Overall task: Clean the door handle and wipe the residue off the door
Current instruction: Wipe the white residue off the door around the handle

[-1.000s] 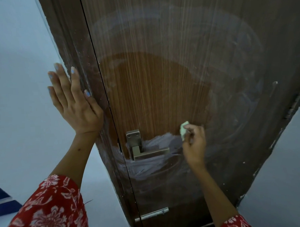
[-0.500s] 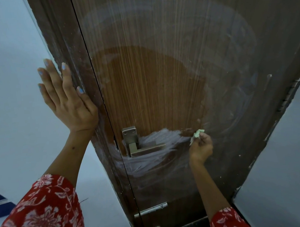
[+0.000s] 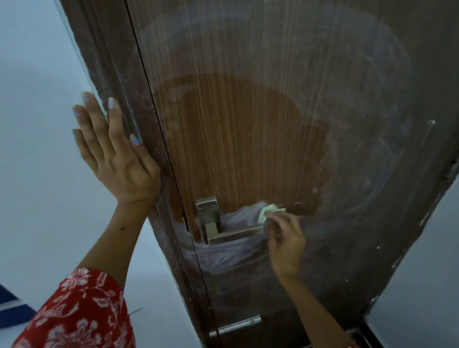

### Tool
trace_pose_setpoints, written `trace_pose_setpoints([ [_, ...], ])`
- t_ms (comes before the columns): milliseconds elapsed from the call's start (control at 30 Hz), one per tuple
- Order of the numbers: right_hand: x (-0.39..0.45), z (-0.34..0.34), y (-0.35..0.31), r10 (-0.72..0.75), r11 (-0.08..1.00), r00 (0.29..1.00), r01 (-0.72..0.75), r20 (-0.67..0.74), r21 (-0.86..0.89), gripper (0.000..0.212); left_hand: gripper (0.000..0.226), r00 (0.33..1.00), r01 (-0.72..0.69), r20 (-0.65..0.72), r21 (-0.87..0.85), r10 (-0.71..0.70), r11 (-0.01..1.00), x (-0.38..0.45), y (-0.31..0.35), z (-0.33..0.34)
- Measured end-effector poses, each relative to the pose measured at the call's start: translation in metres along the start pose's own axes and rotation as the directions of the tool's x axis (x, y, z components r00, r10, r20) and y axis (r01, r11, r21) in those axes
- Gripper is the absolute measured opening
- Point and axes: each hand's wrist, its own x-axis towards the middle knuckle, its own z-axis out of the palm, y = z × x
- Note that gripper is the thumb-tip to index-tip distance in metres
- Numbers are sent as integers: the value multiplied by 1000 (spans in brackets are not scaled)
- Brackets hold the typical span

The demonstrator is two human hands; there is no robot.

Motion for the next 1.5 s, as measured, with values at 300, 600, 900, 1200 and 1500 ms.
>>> trace_pose_setpoints([
  [300,-3,3,7,-349,925,920,369,179,-92,29,47,999,-1,37,-20,2,1000,2,2,0],
  [600,-23,19,13,-290,809,864,452,412,-377,75,48,1000,-4,24,-33,5,999,1,0,2],
  [900,-6,7,17,-243,724,825,504,510,-471,85,47,999,-1,41,-31,2,1000,2,1,0],
  [1200,-23,15,16,-298,608,656,690,693,-393,93,47,999,3,47,-35,-2,999,2,2,-1],
  [1500,-29,31,11,-391,544,520,796,759,-265,107,48,999,-6,38,-34,7,999,1,0,2],
])
